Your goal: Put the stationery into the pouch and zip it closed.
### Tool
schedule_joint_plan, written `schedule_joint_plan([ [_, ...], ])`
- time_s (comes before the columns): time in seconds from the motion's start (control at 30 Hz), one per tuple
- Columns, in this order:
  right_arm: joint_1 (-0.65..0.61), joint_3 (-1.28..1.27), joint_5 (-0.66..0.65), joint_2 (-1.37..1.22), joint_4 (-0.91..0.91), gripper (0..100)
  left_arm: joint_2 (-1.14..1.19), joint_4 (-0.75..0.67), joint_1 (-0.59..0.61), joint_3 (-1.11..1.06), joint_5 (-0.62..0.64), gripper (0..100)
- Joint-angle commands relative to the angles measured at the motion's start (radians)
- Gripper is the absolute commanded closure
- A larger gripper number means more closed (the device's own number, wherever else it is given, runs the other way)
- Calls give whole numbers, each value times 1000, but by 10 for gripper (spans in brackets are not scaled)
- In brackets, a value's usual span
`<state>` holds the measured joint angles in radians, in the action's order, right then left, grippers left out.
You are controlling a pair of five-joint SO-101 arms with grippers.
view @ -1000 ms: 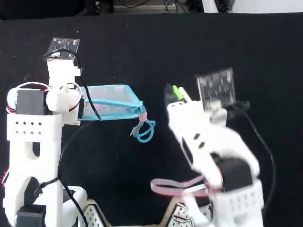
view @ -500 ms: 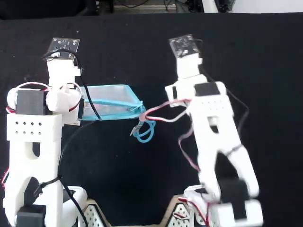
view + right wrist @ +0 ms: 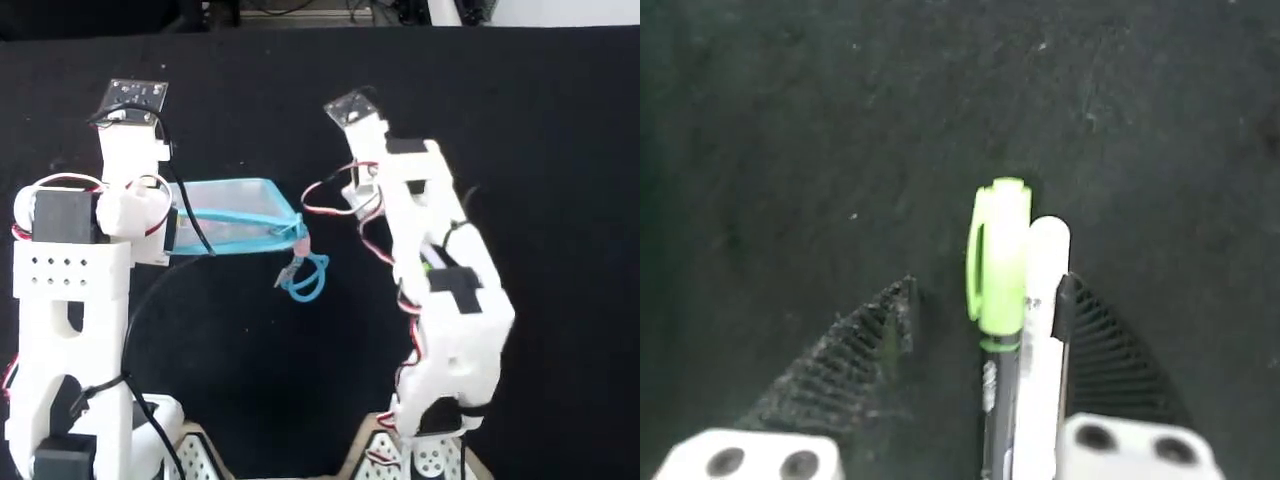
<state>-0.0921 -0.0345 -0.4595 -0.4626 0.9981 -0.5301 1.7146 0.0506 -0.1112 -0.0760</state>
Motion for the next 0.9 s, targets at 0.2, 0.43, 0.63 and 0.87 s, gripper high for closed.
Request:
schedule_joint_plan([
  [0.2, 38, 81, -58, -38, -11, 795, -17, 6, -4, 7, 3, 970],
  [0.43, 98, 85, -60, 62, 115, 797, -17, 6, -4, 7, 3, 970],
  [0.63, 138, 76, -52, 122, 75, 796, -17, 6, -4, 7, 3, 970],
  [0.87, 112, 74, -51, 7, -52, 797, -17, 6, -4, 7, 3, 970],
])
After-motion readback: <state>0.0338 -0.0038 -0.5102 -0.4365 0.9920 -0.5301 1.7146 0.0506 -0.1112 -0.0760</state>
